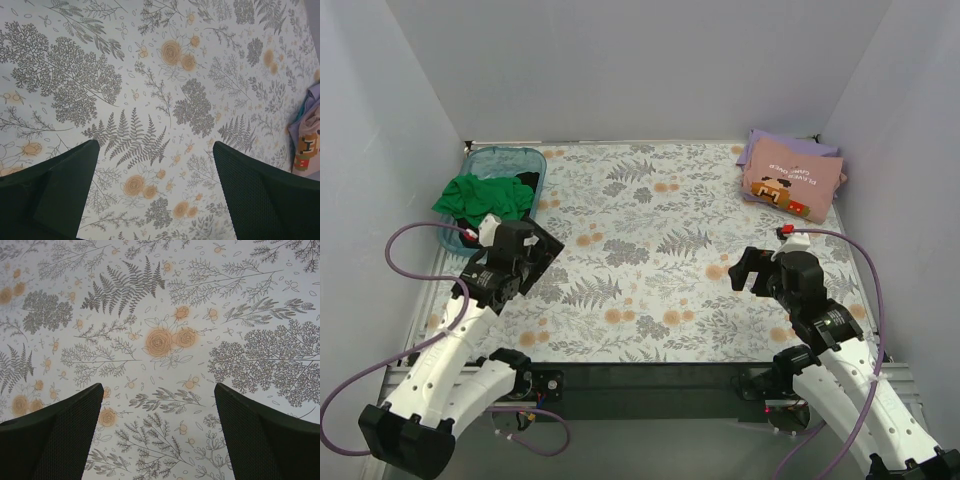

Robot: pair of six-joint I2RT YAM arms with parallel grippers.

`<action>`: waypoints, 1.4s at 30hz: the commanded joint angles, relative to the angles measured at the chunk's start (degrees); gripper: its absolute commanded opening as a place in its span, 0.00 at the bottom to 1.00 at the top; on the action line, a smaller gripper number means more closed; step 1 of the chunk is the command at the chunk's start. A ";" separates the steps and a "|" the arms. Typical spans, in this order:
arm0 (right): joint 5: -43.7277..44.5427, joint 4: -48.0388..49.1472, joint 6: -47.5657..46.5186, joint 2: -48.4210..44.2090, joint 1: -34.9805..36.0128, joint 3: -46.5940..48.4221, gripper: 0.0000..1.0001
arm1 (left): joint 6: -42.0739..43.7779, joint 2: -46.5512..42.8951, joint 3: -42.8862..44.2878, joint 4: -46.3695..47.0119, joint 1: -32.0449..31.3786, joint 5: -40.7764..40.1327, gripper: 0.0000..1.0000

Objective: Fold and stack the t-shirts
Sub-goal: Grab the tshirt from the pile

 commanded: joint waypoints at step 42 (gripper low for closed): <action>2.98 3.52 -2.30 6.96 0.15 -0.75 0.98 | 6.84 68.07 55.94 -5.16 29.92 1.38 0.35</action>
